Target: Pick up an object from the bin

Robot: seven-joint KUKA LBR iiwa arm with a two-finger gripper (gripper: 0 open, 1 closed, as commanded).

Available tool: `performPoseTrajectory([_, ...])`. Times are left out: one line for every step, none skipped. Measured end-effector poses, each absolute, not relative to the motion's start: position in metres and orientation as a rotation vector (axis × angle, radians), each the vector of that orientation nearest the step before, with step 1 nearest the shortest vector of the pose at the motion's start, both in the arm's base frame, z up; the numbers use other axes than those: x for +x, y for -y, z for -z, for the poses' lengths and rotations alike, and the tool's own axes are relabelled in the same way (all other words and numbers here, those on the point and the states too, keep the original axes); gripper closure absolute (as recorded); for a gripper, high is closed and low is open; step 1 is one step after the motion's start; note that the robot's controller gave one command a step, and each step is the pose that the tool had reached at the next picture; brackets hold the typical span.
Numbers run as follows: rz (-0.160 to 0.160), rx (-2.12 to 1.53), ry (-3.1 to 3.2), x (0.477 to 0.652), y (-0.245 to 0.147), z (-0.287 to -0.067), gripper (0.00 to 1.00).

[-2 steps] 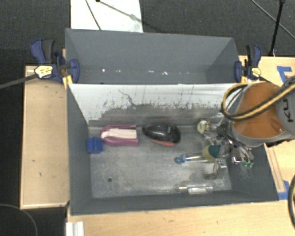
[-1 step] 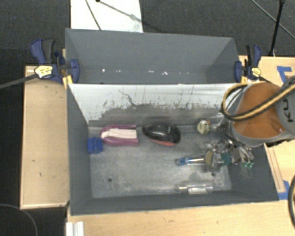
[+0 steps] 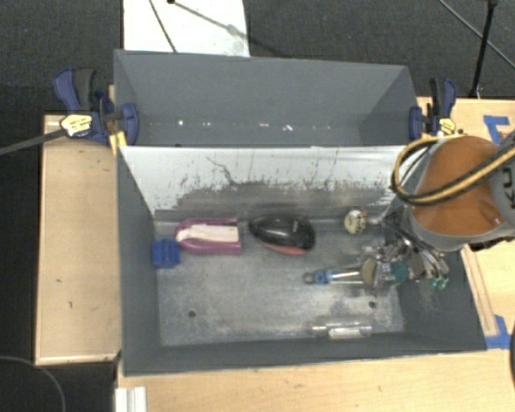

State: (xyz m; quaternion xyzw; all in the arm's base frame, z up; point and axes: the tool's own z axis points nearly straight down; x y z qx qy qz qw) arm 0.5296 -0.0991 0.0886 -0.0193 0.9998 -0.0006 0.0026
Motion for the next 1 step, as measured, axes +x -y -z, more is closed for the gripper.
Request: performPoseTrajectory([0.002,-0.064,-3.135,0.5309,0.0993,-0.1209,1.0])
